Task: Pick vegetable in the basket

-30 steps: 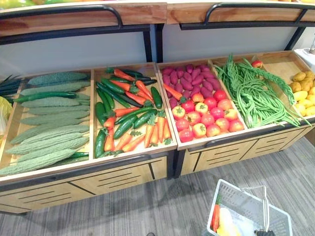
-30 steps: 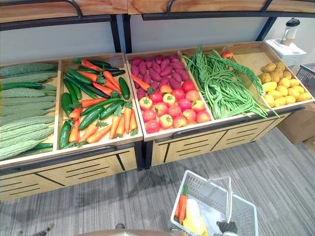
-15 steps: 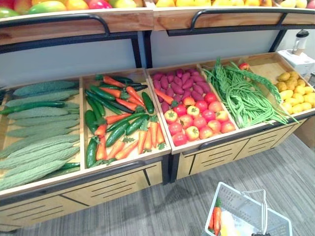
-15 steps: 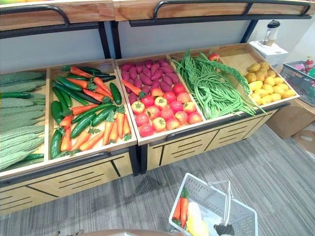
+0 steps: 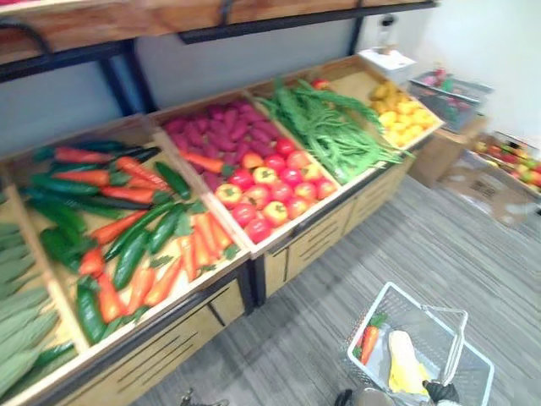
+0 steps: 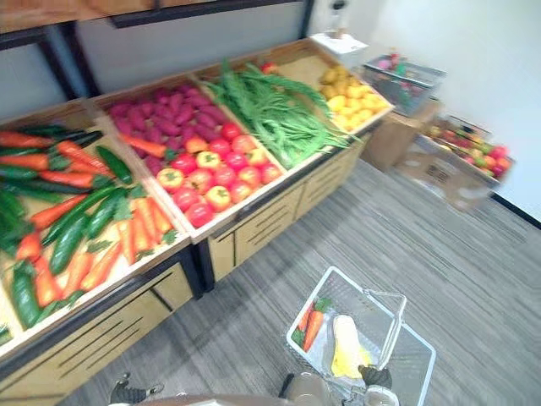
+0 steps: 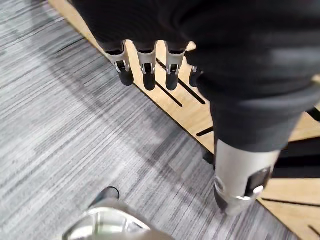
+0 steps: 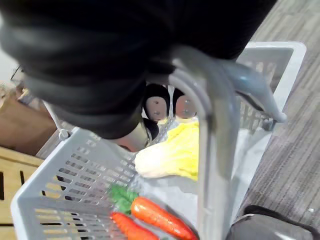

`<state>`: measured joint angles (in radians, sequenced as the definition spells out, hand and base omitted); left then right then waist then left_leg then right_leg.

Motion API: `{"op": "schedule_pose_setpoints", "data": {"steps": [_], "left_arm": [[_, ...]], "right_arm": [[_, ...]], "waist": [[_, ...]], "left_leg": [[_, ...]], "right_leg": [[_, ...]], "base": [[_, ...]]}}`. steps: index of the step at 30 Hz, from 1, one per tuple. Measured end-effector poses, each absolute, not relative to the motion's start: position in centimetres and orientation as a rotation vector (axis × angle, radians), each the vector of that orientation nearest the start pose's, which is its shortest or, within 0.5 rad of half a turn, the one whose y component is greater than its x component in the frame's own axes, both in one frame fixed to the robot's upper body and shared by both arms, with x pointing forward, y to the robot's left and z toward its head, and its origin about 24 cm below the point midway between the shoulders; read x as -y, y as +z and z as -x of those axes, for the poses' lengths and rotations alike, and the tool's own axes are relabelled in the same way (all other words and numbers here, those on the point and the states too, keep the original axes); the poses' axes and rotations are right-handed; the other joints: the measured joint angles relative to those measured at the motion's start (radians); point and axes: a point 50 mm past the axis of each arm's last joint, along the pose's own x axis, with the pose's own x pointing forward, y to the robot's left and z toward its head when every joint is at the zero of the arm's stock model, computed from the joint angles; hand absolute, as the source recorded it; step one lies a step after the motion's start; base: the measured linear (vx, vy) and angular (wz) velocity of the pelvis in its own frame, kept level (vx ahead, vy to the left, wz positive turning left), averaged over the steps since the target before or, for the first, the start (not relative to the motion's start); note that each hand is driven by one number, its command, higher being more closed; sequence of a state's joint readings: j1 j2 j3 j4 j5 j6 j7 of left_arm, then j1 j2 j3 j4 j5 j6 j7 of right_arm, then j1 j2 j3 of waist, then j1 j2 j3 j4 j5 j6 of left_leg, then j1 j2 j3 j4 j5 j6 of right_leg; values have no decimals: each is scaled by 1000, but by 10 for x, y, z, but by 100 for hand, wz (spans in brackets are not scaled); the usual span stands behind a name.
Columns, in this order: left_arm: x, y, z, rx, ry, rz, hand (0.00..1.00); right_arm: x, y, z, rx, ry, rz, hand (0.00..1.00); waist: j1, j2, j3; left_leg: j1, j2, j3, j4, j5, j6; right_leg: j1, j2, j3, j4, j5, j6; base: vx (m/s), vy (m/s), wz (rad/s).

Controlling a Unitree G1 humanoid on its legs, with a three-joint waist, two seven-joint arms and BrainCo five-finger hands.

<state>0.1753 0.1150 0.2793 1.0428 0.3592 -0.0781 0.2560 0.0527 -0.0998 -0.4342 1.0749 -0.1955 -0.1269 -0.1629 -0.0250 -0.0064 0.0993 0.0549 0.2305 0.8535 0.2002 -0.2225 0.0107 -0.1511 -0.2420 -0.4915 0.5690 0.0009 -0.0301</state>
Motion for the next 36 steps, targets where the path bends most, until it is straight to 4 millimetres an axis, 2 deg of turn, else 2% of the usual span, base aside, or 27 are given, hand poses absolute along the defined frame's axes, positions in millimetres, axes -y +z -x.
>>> {"op": "schedule_pose_setpoints", "data": {"steps": [2,3,4,6,8,10,13,14,15,17,18,19,20,22,23,24,25,26,28,30,32,36], "left_arm": [[-246,-154,-59,-1117,358,-438,0],[-246,-154,-60,-1113,356,-435,0],[-244,-154,-63,-1106,351,-429,0],[-239,-154,-69,-1091,343,-413,0],[-224,-157,-73,-1083,323,-368,0],[-224,-156,-76,-1080,333,-354,0],[-224,-154,-87,-1055,347,-344,0],[-225,-154,-87,-1053,351,-342,0],[-225,-154,-87,-1053,353,-342,0],[-227,-153,-87,-1047,377,-331,0],[-229,-152,-88,-1037,422,-308,0],[-228,-151,-89,-1028,431,-304,0],[-225,-152,-90,-1017,454,-274,0],[-224,-152,-86,-1015,456,-271,0],[-222,-153,-84,-1019,443,-274,0],[-220,-153,-83,-1020,437,-270,0],[-219,-154,-81,-1020,428,-263,0],[-219,-153,-82,-1016,427,-242,0],[-224,-153,-82,-1018,433,-235,0],[-224,-155,-76,-1037,438,-207,0],[-220,-157,-73,-1056,409,-193,0],[-217,-161,-65,-1089,425,-119,0]], "right_arm": [[244,-148,-104,-990,-470,132,100],[244,-148,-107,-987,-468,131,100],[243,-147,-114,-974,-464,128,100],[246,-147,-112,-983,-470,134,100],[248,-148,-109,-1001,-470,140,100],[248,-149,-105,-1010,-471,141,100],[248,-152,-89,-1051,-477,148,100],[247,-154,-83,-1067,-476,151,100],[246,-154,-82,-1072,-474,154,100],[245,-155,-80,-1074,-459,166,100],[242,-153,-89,-1052,-441,174,100],[243,-153,-91,-1045,-438,178,100],[242,-151,-98,-1028,-422,185,100],[240,-151,-101,-1016,-407,189,100],[238,-151,-101,-1007,-400,188,100],[239,-151,-101,-1006,-399,192,100],[237,-151,-99,-1009,-390,197,100],[236,-152,-96,-1014,-375,202,100],[235,-153,-94,-1014,-374,199,100],[236,-153,-89,-1023,-380,202,100],[241,-153,-85,-1026,-393,207,100],[239,-154,-83,-1025,-390,187,100]], "waist": [[1,-18,5],[2,-21,7],[2,-24,11],[-2,-12,14],[1,6,9],[-3,4,11],[-12,3,17],[-29,7,20],[-30,8,21],[-27,-1,28],[-18,-19,39],[-17,-23,43],[4,-21,48],[15,-16,50],[16,-6,51],[19,5,50],[26,11,49],[23,7,41],[27,-11,48],[24,-22,40],[23,-11,33],[25,-1,9]], "left_leg": [[3,2,116,12,1,-2],[1,7,143,20,1,-2],[2,26,193,39,4,-6],[8,49,245,54,17,-27],[17,73,318,46,54,-52],[24,90,347,61,69,-55],[43,182,336,210,74,-55],[55,238,322,309,80,-59],[60,256,310,344,90,-65],[58,293,220,456,152,-62],[-18,237,0,466,92,-89],[-43,191,-101,440,68,-95],[-80,79,-316,351,33,-110],[-76,6,-461,230,28,-113],[-66,-25,-537,130,46,-115],[-67,-37,-574,84,77,-116],[-40,-46,-612,36,44,-140],[-29,-68,-619,-46,33,-122],[-36,-102,-589,-74,48,-101],[-24,-131,-582,-89,54,-91],[-9,-155,-564,-116,58,-85],[16,-168,-552,-147,60,-82]], "right_leg": [[35,-51,-26,32,-43,40],[35,-59,-31,22,-47,47],[31,-54,-45,-14,-64,68],[29,-12,-63,-93,-85,73],[43,65,-40,-242,-89,71],[53,98,-27,-312,-89,70],[118,153,-14,-419,-92,65],[152,175,2,-446,-97,56],[162,180,12,-450,-100,51],[190,183,71,-466,-104,44],[188,158,153,-465,-109,36],[185,146,181,-466,-109,36],[171,130,248,-466,-106,40],[169,133,309,-466,-98,54],[162,145,344,-468,-91,66],[154,158,364,-472,-88,72],[150,168,395,-499,-74,96],[135,163,414,-542,-43,117],[133,133,429,-592,8,134],[137,110,441,-606,19,149],[137,91,452,-607,23,155],[139,87,469,-625,30,166]], "base": [[-13,-148,-145],[8,-192,-148],[11,-259,-133],[11,-336,-123],[7,-305,-127],[10,-299,-95],[-33,-202,-59],[-54,-73,-38],[-77,-85,-64],[-50,-37,-81],[-21,32,-90],[-43,99,-144],[-31,116,-123],[-36,158,-116],[-58,166,-93],[-99,190,-93],[-90,259,-72],[-68,244,-58],[-37,179,-29],[-6,171,-13],[15,153,-11],[60,41,-13]]}}
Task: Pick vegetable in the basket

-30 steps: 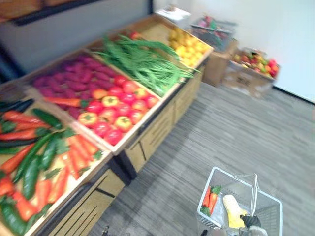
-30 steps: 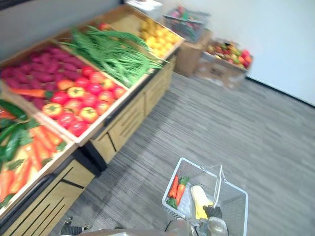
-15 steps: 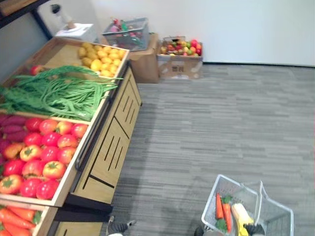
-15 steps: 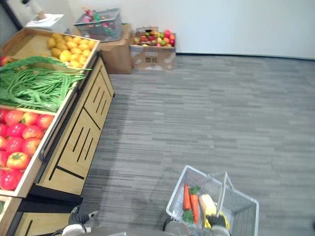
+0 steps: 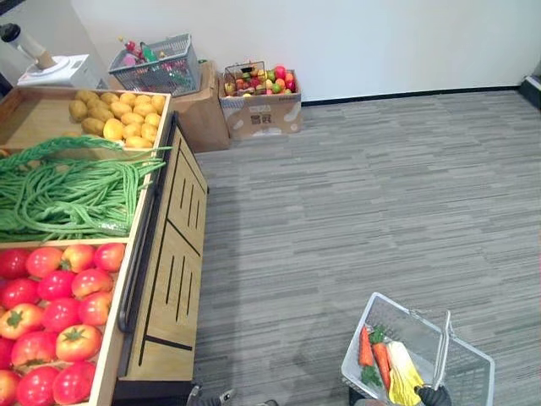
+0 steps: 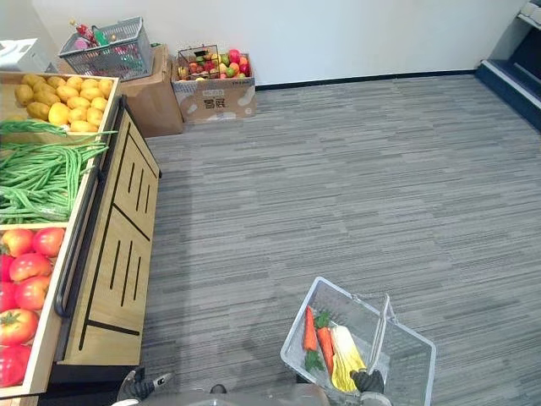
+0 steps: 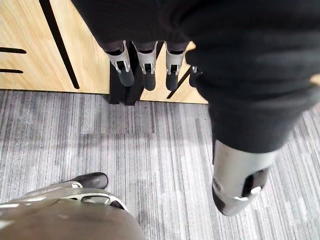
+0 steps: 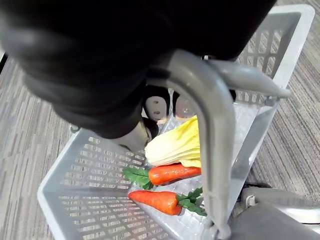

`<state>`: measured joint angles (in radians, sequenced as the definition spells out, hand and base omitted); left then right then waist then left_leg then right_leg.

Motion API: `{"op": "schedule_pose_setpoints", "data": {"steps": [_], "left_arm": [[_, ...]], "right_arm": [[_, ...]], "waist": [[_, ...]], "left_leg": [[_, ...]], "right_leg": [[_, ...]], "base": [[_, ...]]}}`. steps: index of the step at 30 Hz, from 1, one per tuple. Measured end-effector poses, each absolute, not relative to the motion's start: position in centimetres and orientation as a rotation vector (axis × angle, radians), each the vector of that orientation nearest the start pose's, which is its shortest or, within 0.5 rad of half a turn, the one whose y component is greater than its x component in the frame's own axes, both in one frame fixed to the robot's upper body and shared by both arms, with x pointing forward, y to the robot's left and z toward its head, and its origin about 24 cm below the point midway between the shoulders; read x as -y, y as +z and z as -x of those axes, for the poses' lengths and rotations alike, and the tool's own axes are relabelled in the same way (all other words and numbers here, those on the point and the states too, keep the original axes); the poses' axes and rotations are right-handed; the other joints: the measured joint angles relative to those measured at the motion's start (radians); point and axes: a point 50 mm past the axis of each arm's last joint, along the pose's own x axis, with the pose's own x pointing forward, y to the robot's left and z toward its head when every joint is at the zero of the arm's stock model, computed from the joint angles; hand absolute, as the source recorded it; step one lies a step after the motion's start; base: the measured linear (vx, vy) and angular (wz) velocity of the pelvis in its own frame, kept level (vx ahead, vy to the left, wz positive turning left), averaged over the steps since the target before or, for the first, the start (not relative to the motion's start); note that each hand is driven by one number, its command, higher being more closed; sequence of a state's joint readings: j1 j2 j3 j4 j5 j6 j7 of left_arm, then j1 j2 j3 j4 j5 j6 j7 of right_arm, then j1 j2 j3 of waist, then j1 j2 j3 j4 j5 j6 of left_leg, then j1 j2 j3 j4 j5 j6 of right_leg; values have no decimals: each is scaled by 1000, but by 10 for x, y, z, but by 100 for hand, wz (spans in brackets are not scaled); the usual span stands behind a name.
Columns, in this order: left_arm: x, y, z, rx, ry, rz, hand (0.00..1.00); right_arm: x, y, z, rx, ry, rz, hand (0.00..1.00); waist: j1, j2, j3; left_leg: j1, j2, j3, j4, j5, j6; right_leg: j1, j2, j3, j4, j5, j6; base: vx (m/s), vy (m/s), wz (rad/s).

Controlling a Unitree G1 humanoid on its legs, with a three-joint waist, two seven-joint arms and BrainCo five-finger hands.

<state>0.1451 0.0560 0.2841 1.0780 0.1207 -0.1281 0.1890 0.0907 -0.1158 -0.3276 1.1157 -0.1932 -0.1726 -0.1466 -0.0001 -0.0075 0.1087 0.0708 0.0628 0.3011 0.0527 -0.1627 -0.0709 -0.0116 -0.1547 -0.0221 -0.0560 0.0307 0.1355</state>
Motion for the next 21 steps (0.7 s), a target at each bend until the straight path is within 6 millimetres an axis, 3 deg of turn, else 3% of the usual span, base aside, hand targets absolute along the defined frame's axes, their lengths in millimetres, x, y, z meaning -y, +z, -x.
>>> {"op": "schedule_pose_setpoints", "data": {"steps": [10,21], "left_arm": [[-218,-167,-52,-1143,495,25,0],[-216,-169,-47,-1180,457,-2,0]], "right_arm": [[234,-162,-59,-1097,-526,-46,100],[229,-169,-34,-1146,-708,-254,100]], "waist": [[0,-3,-19],[1,0,-55]], "left_leg": [[53,-1,-13,-17,-1,0],[54,1,-41,-35,6,4]], "right_leg": [[58,9,-34,-25,0,0],[71,12,-59,-49,6,3]], "base": [[24,-26,-1],[-34,-40,6]]}}
